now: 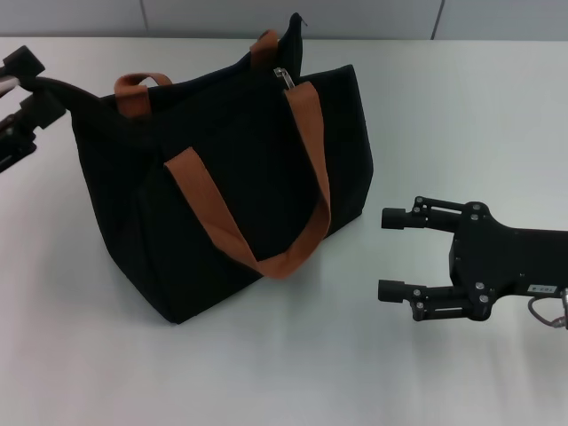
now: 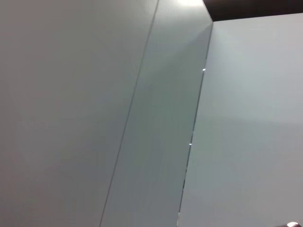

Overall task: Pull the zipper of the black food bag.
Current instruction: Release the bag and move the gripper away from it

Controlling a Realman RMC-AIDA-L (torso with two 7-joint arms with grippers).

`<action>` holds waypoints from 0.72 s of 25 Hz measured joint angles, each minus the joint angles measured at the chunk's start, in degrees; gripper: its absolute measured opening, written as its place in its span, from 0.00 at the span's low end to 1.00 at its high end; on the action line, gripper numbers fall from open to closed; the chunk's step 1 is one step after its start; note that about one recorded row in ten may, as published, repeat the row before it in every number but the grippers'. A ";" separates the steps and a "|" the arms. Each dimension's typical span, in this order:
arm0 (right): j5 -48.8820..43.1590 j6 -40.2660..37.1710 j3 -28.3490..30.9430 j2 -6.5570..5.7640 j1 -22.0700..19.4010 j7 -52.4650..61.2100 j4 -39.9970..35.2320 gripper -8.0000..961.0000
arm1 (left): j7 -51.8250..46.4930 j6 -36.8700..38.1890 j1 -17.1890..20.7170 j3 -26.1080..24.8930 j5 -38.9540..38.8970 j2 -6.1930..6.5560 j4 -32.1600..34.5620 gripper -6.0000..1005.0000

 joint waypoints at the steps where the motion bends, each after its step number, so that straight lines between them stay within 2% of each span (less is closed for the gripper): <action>1: 0.00 0.12 -0.06 0.02 0.00 -0.01 0.10 0.85 | 0.26 0.10 -0.11 0.00 -0.02 -0.35 0.42 0.61; 3: 0.00 0.84 -0.22 0.07 0.00 -0.02 0.33 0.85 | 0.82 0.26 -0.14 0.14 -0.78 -1.23 1.62 0.68; 7: 0.00 1.40 -0.23 0.27 0.00 -0.04 0.36 0.85 | 0.86 0.69 0.05 0.59 -2.66 -1.61 2.02 0.81; 12: 0.00 1.96 -0.23 0.50 0.00 -0.06 0.36 0.85 | 1.05 0.89 -0.07 2.95 -4.54 -2.41 3.14 0.81; 13: 0.00 2.32 -0.23 0.54 0.00 -0.06 0.36 0.85 | 1.73 0.88 -0.27 3.63 -6.12 -2.96 3.49 0.81; 18: 0.00 2.53 -0.23 0.54 0.18 -0.07 0.36 0.85 | 2.29 0.79 -1.26 3.44 -9.46 -3.33 3.86 0.81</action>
